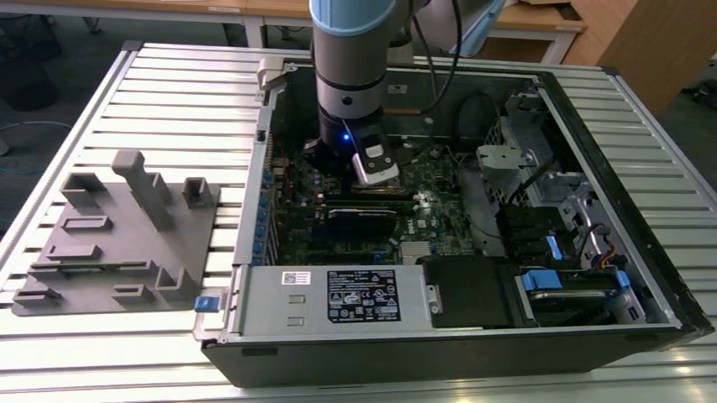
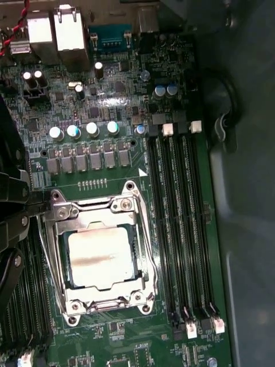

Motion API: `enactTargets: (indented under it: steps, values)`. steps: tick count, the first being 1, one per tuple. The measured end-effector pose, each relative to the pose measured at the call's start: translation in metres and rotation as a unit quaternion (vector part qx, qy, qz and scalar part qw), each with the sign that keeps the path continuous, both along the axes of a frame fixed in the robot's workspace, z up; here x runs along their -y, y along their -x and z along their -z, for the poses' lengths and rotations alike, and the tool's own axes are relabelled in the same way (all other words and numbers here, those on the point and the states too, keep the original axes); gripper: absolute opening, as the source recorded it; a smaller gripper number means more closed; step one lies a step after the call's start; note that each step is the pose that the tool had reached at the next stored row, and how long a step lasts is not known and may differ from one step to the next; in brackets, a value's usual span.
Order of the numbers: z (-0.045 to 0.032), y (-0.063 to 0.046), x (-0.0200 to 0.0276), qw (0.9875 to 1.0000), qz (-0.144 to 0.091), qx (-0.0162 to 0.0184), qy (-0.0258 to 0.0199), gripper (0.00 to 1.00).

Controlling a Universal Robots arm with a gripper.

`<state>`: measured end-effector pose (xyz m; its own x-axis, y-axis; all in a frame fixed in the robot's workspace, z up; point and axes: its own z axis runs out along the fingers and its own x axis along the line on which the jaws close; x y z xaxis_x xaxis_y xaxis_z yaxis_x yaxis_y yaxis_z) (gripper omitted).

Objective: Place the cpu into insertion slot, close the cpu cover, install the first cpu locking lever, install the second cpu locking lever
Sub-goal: 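Install the second cpu locking lever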

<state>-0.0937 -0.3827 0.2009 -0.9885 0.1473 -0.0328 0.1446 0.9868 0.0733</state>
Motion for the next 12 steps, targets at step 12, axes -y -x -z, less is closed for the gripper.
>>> enactTargets:
  steps: [12]
  values:
    - [0.0008,0.0025,0.0000,0.9997,0.000,0.0000,-0.0229,0.10]
